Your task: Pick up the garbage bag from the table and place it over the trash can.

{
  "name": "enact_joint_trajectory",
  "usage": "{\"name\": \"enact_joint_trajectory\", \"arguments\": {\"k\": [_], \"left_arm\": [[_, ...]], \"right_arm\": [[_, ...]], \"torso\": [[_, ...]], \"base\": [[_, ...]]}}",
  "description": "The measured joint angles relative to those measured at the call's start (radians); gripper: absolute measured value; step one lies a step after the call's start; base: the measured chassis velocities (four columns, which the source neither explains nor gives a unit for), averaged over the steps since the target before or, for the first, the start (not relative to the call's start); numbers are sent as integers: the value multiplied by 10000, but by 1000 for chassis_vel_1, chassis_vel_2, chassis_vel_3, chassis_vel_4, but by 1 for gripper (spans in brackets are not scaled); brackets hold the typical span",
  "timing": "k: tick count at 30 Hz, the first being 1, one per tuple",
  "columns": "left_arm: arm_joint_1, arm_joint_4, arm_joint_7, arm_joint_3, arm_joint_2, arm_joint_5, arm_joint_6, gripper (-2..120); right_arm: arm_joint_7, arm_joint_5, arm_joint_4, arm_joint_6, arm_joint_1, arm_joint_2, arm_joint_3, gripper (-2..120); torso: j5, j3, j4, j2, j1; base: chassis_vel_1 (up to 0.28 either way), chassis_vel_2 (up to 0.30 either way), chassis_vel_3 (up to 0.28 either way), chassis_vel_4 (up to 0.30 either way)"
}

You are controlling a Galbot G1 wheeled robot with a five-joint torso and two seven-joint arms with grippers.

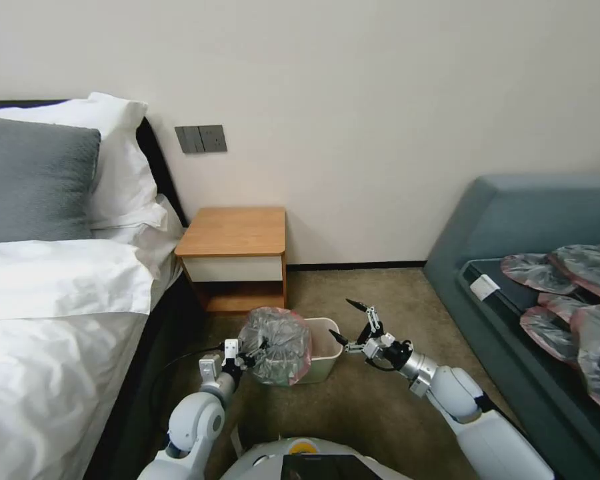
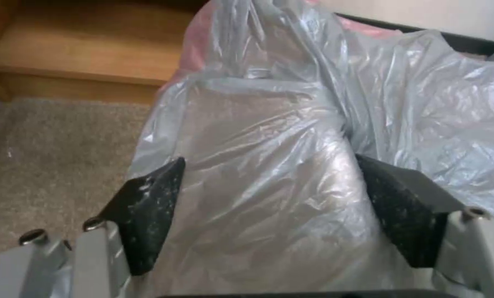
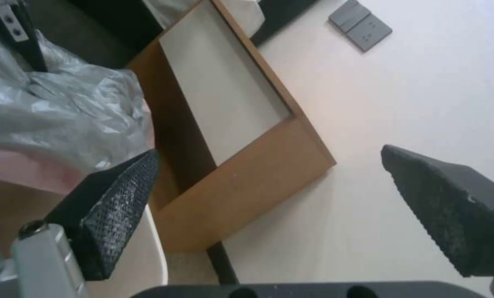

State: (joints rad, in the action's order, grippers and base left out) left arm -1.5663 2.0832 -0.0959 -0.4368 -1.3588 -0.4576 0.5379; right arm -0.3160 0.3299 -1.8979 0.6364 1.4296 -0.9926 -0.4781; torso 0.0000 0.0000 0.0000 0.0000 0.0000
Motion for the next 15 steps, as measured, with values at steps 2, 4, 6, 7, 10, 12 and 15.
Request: {"name": "enact_joint_trajectory", "arguments": {"k": [2,4,6,7,10,12,15], "left_arm": [[29,-6,-25,1,-1,-20,14,78],[69,-35,-37,4,-8,-63,40,78],[101,-62,-39,21,-9,-119,62,74],[120,-90,-34,37,-8,-129,73,73],[232,-249,67,159,24,-148,145,63],[273,-299,118,188,42,-146,178,59],[360,-384,244,252,94,-80,227,51]], "right_arm": [[0,15,2,5,11,-8,0,100],[0,29,1,9,29,-24,0,100],[1,41,-5,12,48,-33,0,100],[0,49,-10,15,63,-40,-3,100],[0,94,-28,44,122,-78,-13,100],[0,105,-40,50,144,-89,-16,100],[0,122,-86,59,198,-99,-29,100]], "torso": [[0,0,0,0,0],[0,0,0,0,0],[0,0,0,0,0],[0,0,0,0,0],[0,0,0,0,0],[0,0,0,0,0],[1,-1,0,0,0]], "base": [[0,0,0,0],[0,0,0,0],[0,0,0,0],[0,0,0,0],[0,0,0,0],[0,0,0,0],[0,0,0,0]]}}
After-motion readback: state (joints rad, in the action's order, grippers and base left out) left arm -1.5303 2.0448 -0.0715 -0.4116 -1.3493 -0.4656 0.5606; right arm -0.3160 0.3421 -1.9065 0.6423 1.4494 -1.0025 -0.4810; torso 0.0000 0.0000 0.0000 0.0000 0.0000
